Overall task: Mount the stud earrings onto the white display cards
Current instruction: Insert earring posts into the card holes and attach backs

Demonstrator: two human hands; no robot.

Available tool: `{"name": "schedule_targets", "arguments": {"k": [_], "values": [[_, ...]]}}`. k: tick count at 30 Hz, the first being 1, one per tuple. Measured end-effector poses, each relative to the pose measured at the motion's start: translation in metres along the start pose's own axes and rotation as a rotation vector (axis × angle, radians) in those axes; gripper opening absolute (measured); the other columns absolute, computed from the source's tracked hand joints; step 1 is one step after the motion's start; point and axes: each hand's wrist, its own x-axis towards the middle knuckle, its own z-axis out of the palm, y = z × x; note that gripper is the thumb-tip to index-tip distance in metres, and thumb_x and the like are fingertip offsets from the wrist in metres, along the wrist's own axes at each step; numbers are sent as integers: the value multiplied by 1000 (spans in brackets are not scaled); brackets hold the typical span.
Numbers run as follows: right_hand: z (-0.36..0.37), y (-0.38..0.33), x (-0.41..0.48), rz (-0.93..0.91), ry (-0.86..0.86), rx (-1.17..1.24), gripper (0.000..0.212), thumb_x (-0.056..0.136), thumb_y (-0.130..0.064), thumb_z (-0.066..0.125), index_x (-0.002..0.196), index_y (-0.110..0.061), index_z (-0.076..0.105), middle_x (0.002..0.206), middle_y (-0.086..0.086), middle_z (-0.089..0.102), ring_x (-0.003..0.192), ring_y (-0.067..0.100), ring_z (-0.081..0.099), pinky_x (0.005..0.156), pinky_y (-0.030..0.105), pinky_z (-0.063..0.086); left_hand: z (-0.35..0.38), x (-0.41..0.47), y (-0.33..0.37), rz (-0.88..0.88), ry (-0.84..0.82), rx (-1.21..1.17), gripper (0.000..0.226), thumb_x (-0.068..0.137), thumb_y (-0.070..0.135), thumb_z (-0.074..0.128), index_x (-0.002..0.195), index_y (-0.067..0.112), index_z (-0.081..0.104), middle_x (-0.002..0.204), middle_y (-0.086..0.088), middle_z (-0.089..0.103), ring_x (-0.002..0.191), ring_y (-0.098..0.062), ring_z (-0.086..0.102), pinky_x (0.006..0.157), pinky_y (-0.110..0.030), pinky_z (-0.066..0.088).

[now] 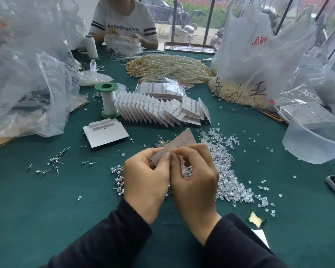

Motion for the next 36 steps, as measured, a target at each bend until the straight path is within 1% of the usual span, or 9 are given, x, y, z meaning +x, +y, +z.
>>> {"name": "schedule_targets", "arguments": {"k": [6, 16, 20, 24, 27, 28, 31, 34, 36], "values": [[-2, 3, 4, 5, -87, 3, 6, 74, 4, 70, 76, -2, 69, 77, 5, 60, 67, 11, 56, 65, 17, 47, -2, 7, 4, -95, -22, -73, 12, 81, -4, 61, 79, 7, 67, 71, -8, 70, 61, -15, 65, 54, -18, 53], [-2, 5, 5, 19, -96, -6, 10, 72, 6, 70, 73, -4, 66, 75, 2, 57, 62, 4, 48, 60, 5, 40, -2, 9, -1, -59, -13, 24, 14, 80, -3, 63, 75, 10, 67, 71, -6, 70, 61, -14, 65, 56, -19, 54], [-1, 4, 4, 17, -105, -11, 11, 71, 7, 70, 74, -3, 66, 75, 3, 58, 62, 5, 49, 59, 12, 43, -3, 10, -1, -41, -4, 47, 18, 79, -3, 63, 72, 12, 66, 66, -3, 69, 57, -11, 63, 52, -16, 51], [-2, 2, 6, 17, -125, -17, 9, 72, 6, 68, 74, -2, 66, 75, 5, 59, 62, 9, 51, 58, 19, 45, -4, 9, 5, -77, -19, 78, 15, 81, -1, 61, 72, 9, 66, 71, -9, 68, 65, -19, 61, 57, -23, 51], [-7, 0, 9, 25, -156, 0, 10, 75, 6, 68, 75, -3, 65, 74, 2, 56, 59, 8, 50, 57, 14, 43, -18, 12, 21, -180, -221, 110, 9, 82, 17, 65, 79, 9, 70, 81, -11, 71, 78, -24, 64, 72, -32, 52], [-10, -1, 10, 24, -162, 16, 10, 75, 7, 68, 77, -3, 65, 74, 2, 55, 59, 7, 49, 58, 12, 42, -26, 13, 27, -210, -323, 123, 18, 79, 29, 66, 86, 13, 71, 89, -8, 72, 87, -22, 66, 81, -33, 52], [-17, -3, 15, 13, -172, 76, 11, 77, 9, 65, 79, -1, 64, 76, 3, 55, 65, 4, 46, 65, 5, 40, -59, 7, 42, -102, -421, 399, 41, 68, 40, 70, 105, 24, 66, 98, 6, 70, 93, -5, 64, 85, -23, 49], [-25, -3, 18, 40, -190, 156, 10, 79, 8, 63, 82, -2, 62, 79, 4, 55, 72, 3, 49, 71, 8, 42, -99, -26, 42, 113, -512, 860, 23, 67, 38, 77, 88, 31, 69, 82, 13, 65, 73, -1, 58, 66, -11, 45], [-29, -3, 20, 82, -219, 199, 11, 81, 5, 63, 83, -5, 62, 81, 5, 57, 77, 8, 53, 75, 18, 46, -117, -52, 33, 145, -628, 981, 26, 62, 46, 72, 84, 35, 67, 76, 15, 61, 70, -1, 55, 60, -8, 39]]}}
